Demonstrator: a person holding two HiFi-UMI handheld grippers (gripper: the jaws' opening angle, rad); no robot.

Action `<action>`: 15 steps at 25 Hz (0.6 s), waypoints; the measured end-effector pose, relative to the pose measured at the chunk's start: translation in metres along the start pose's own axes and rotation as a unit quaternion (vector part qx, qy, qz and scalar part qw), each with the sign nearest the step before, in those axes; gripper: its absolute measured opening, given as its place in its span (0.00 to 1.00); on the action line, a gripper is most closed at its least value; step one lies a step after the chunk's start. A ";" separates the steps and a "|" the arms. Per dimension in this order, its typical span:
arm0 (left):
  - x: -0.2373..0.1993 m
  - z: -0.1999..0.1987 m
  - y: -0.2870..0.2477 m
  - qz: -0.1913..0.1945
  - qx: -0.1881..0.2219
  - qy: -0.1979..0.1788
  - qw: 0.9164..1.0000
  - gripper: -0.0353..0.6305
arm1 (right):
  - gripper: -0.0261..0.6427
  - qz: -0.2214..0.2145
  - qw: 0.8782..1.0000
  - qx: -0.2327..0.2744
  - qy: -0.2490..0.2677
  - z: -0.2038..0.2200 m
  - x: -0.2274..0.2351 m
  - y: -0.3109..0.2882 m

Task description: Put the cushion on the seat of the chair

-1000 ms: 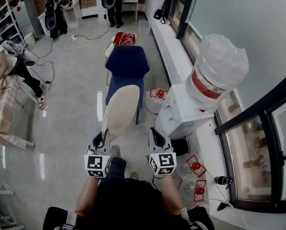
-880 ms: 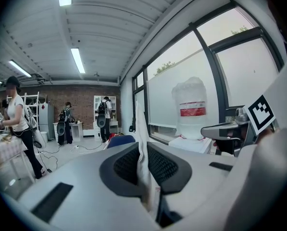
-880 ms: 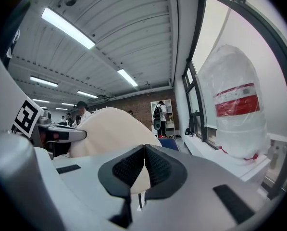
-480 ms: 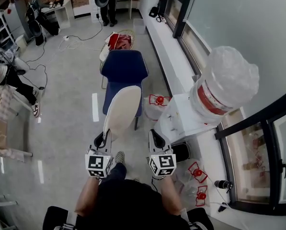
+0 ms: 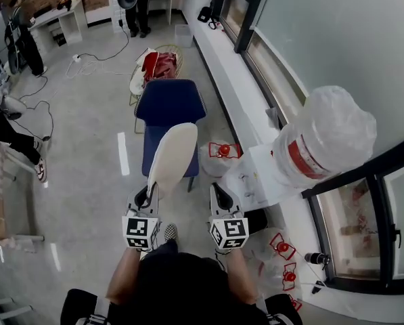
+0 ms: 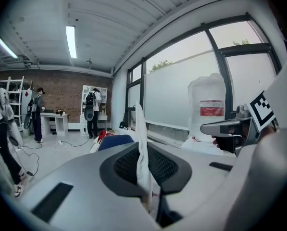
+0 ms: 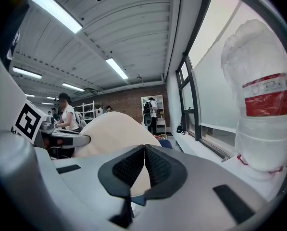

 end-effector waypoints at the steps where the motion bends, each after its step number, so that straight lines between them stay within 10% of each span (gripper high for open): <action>1: -0.007 0.000 -0.006 0.006 -0.002 -0.001 1.000 0.11 | 0.08 0.005 1.000 0.000 -0.001 -0.002 -0.002 -0.007; 15: -0.068 0.014 -0.081 0.049 -0.030 -0.005 0.998 0.11 | 0.08 0.036 0.999 -0.026 -0.001 -0.007 -0.013 -0.084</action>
Point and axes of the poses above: the fingertips, and each gripper's own axes: y backward along the fingers, x to its right, z out of its underside, the point moved 8 cm from there along y, backward along the fingers, and after that the axes turned 3 degrees about -x, right-handed, at the moved point
